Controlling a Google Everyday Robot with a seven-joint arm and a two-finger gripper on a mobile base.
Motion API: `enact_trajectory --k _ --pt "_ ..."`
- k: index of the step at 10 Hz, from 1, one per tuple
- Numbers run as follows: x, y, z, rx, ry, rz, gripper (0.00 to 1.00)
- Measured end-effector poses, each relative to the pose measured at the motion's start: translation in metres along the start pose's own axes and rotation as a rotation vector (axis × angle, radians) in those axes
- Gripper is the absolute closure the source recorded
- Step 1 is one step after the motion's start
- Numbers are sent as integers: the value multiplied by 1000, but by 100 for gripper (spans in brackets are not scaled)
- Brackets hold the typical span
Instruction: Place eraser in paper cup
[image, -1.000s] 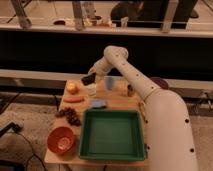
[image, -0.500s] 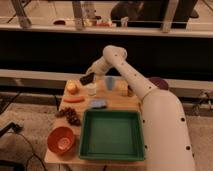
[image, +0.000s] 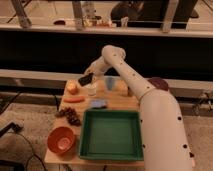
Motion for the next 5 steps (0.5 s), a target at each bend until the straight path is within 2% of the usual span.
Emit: enact_trajectory --k 5 --pt "2 1 1 -1 3 -7 100"
